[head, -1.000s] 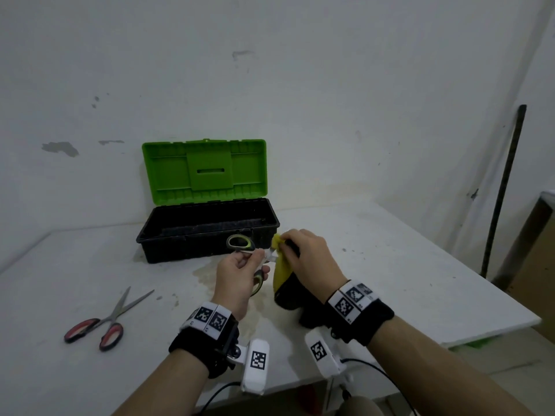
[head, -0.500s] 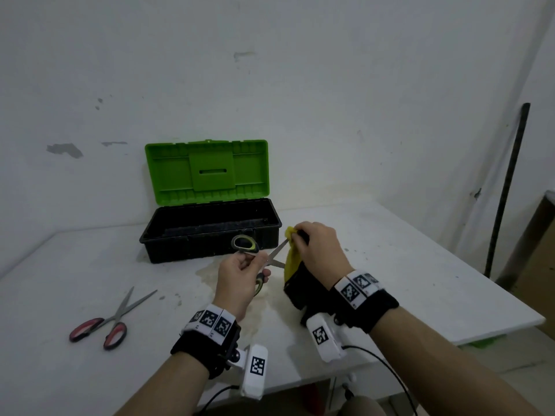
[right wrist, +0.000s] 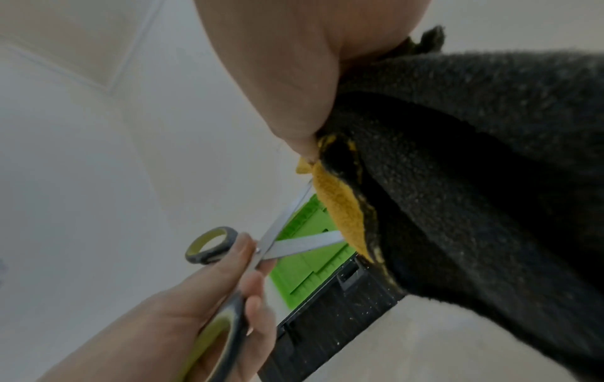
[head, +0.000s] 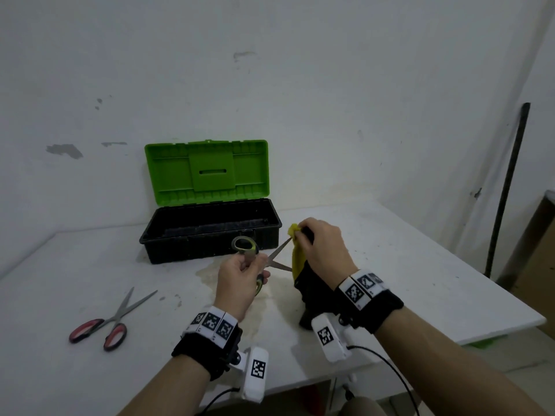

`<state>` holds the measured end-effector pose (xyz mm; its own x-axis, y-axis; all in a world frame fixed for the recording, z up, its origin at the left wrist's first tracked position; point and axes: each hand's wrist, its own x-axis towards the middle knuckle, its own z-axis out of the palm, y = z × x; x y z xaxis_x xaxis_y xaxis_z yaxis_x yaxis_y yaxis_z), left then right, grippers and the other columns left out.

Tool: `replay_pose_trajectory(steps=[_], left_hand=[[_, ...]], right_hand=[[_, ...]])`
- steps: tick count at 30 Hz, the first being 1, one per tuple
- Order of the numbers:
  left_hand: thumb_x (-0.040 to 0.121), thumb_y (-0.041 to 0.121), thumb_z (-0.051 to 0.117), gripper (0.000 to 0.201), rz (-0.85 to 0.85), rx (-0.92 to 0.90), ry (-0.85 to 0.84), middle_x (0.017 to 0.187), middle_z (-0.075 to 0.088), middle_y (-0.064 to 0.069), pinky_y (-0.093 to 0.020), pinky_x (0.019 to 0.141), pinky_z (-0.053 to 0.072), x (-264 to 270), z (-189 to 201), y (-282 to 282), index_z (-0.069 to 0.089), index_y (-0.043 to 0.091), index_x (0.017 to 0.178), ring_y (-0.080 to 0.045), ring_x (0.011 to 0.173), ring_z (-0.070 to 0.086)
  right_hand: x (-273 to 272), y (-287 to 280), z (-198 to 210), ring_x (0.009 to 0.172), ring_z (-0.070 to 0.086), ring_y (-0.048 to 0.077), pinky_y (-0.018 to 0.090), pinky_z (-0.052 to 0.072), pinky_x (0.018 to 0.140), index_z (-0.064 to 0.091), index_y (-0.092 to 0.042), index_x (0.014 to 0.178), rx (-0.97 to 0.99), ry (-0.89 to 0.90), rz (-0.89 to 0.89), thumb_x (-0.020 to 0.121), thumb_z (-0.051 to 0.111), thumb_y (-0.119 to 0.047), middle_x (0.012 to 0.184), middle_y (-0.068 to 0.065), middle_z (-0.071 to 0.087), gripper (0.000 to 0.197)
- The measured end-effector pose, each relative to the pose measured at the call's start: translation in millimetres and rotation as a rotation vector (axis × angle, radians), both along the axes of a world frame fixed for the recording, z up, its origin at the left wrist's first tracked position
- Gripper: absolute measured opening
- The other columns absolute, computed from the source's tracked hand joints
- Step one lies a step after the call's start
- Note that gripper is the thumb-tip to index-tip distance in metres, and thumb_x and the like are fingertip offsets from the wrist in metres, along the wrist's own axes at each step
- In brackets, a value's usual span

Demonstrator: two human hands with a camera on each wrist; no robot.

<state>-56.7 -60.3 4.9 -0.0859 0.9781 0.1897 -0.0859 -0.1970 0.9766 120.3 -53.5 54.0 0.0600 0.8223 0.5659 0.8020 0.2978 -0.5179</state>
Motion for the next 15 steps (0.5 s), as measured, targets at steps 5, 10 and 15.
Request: replay_pose_trajectory(steps=[5, 10, 15], left_hand=[[0.097, 0.016, 0.064, 0.018, -0.002, -0.097, -0.178, 0.081, 0.074, -0.011, -0.026, 0.06, 0.057, 7, 4, 2, 0.07, -0.001, 0.095, -0.014, 0.063, 0.066], [0.096, 0.012, 0.065, 0.019, -0.027, -0.098, -0.227, 0.075, 0.07, -0.011, -0.024, 0.055, 0.054, 9, 4, 1, 0.069, -0.006, 0.097, -0.014, 0.058, 0.062], [0.096, 0.013, 0.065, 0.022, -0.023, -0.115, -0.233, 0.077, 0.069, -0.013, -0.024, 0.056, 0.054, 8, 1, 2, 0.068, -0.008, 0.1, -0.014, 0.059, 0.063]], right_hand=[[-24, -19, -14, 0.079, 0.059, 0.019, 0.035, 0.049, 0.073, 0.064, -0.017, 0.092, 0.019, -0.086, 0.207, 0.093, 0.06, -0.023, 0.087, 0.002, 0.064, 0.008], [-7, -1, -6, 0.08, 0.059, 0.02, 0.036, 0.05, 0.074, 0.066, -0.017, 0.091, 0.026, -0.027, 0.046, 0.092, 0.059, -0.02, 0.087, 0.002, 0.065, 0.007], [-1, -4, -3, 0.082, 0.058, 0.017, 0.029, 0.047, 0.074, 0.066, -0.018, 0.093, 0.067, 0.011, 0.023, 0.093, 0.058, -0.021, 0.089, 0.0, 0.066, 0.008]])
